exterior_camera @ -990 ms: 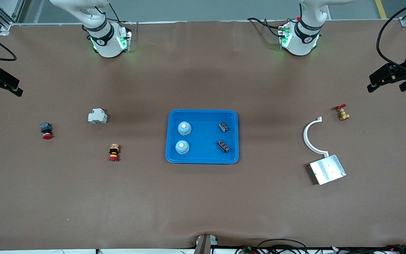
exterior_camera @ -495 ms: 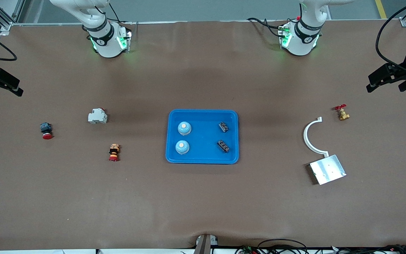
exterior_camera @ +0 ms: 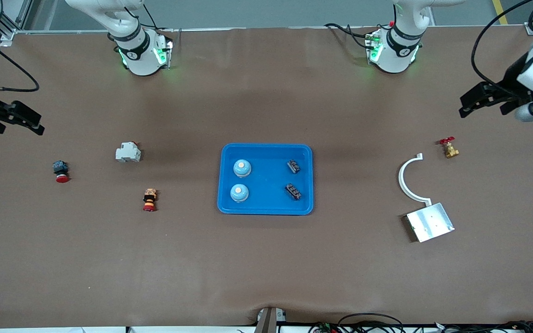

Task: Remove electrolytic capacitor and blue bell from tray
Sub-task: 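Reach the right gripper to a bell while the left gripper reaches a capacitor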

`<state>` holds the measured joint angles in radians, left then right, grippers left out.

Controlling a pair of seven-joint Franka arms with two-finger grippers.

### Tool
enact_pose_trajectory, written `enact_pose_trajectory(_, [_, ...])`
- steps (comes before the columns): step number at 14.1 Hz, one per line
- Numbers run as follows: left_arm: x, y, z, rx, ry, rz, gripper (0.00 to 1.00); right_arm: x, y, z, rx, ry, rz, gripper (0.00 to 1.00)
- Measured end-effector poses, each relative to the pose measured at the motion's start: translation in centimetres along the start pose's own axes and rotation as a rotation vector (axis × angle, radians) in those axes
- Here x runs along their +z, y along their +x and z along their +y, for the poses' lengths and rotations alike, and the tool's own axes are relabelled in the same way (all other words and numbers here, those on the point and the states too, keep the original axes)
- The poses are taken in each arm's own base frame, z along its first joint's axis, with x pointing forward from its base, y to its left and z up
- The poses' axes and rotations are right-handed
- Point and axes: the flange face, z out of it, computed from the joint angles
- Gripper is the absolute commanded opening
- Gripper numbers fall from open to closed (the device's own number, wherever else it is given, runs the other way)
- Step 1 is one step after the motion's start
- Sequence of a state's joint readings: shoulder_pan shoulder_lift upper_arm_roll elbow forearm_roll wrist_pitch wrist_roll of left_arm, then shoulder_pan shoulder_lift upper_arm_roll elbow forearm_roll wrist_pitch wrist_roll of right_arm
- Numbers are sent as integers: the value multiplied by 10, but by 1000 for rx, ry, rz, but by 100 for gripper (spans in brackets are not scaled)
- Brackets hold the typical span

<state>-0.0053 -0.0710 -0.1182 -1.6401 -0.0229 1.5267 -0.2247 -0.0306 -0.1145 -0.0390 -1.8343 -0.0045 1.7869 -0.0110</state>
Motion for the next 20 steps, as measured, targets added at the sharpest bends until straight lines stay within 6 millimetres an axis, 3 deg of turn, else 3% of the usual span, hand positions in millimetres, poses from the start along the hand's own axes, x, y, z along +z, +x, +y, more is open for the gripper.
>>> enact_pose_trajectory(2, [10, -6, 26, -68, 15, -40, 100, 26, -7, 0, 0, 1, -8, 100])
enact_pose_trajectory(6, [49, -16, 108, -166, 11, -129, 100, 67, -18, 0, 0, 2, -43, 100])
enact_pose_trajectory(13, [148, 4, 188, -262, -9, -246, 100, 108, -29, -11, 85, 60, -47, 100])
enact_pose_trajectory(20, [263, 19, 275, -397, -74, -222, 100, 138, -45, -99, 233, 67, -14, 100])
